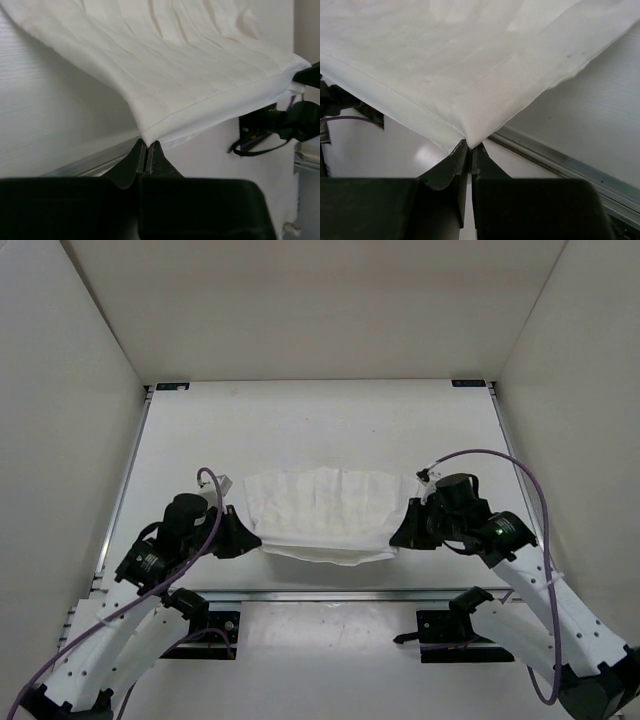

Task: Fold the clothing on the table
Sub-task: Fold the skirt

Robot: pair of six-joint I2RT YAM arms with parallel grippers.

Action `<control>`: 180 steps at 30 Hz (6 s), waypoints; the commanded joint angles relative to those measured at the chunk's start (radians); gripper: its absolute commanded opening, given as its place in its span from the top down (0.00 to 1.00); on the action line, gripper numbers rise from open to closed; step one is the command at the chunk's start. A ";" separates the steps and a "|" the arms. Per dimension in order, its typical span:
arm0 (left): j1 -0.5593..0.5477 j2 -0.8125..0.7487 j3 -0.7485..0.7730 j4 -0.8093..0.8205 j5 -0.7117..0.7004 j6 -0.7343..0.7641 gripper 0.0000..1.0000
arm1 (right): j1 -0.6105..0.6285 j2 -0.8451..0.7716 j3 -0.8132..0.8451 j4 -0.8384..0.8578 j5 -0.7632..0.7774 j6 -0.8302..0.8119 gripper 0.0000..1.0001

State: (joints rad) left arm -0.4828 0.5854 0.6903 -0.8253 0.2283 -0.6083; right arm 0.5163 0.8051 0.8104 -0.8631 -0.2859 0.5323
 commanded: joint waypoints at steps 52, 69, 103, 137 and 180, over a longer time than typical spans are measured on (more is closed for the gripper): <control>0.362 0.539 -0.178 0.726 -0.081 -0.067 0.30 | -0.464 0.756 0.055 0.725 -0.153 -0.003 0.38; 0.265 0.807 -0.239 1.025 -0.015 -0.146 0.96 | -0.432 0.948 0.061 0.806 -0.283 -0.017 1.00; 0.285 0.421 -0.282 0.706 0.011 -0.100 0.43 | -0.420 0.687 -0.036 0.662 -0.127 0.006 0.23; 0.161 0.824 -0.218 0.923 -0.094 -0.062 1.00 | -0.492 0.764 -0.021 0.658 -0.170 0.000 1.00; 0.038 0.855 -0.287 1.163 -0.003 -0.235 0.94 | 0.240 1.194 0.722 0.471 -0.216 -0.078 0.96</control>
State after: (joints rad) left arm -0.4591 1.4929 0.4225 0.3466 0.2031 -0.8383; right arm 0.7517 1.9877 1.4765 -0.3847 -0.4549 0.4492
